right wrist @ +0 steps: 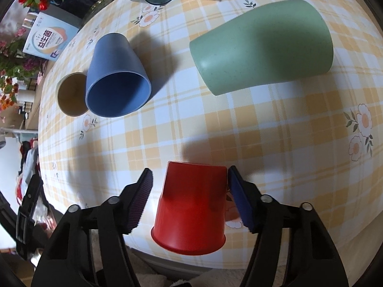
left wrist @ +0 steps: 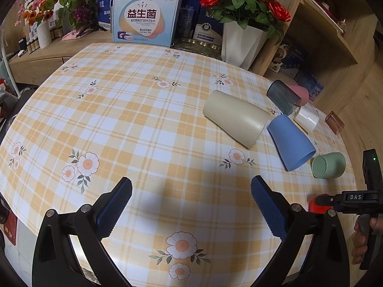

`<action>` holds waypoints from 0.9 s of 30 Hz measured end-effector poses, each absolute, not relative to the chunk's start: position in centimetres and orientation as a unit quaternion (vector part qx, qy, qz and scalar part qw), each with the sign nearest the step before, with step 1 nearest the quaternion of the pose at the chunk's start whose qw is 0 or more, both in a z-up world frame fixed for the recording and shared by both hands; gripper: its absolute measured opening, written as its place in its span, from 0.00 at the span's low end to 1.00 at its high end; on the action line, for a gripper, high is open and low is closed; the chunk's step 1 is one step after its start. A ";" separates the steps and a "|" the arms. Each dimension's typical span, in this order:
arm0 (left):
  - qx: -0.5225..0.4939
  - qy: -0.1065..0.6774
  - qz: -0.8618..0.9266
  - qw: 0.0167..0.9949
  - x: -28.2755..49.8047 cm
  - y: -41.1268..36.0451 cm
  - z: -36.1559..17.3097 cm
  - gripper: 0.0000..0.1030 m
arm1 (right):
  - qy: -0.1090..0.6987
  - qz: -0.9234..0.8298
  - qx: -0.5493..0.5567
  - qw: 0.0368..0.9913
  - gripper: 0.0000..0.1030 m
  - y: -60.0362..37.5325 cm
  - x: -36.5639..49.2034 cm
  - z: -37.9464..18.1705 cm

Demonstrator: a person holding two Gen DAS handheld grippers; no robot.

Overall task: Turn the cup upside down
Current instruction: 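Close the right gripper around the upside-down red cup, then lift the red cup with the right gripper, set it down mouth-down, open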

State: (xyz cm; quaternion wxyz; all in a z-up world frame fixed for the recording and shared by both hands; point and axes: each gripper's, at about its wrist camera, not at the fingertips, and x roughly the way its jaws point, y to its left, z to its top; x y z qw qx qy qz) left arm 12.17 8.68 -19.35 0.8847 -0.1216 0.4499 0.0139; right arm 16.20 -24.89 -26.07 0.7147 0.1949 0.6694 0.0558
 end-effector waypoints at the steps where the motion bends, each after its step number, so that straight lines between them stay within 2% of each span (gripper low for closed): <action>1: -0.121 0.450 0.014 0.885 12.2 8.6 -19.3 0.94 | 0.669 0.056 0.200 0.713 0.49 -25.0 16.2 -26.2; 8: -0.118 0.448 0.011 0.886 12.0 8.2 -19.0 0.94 | 0.645 0.068 0.205 0.733 0.49 -25.5 15.2 -25.1; 14: -0.113 0.449 0.000 0.886 11.8 7.2 -18.8 0.94 | 0.607 0.063 0.166 0.775 0.49 -26.4 12.7 -23.1; 27: -0.098 0.457 -0.017 0.884 11.6 5.0 -18.8 0.94 | 0.522 -0.015 0.129 0.843 0.48 -32.1 10.3 -20.2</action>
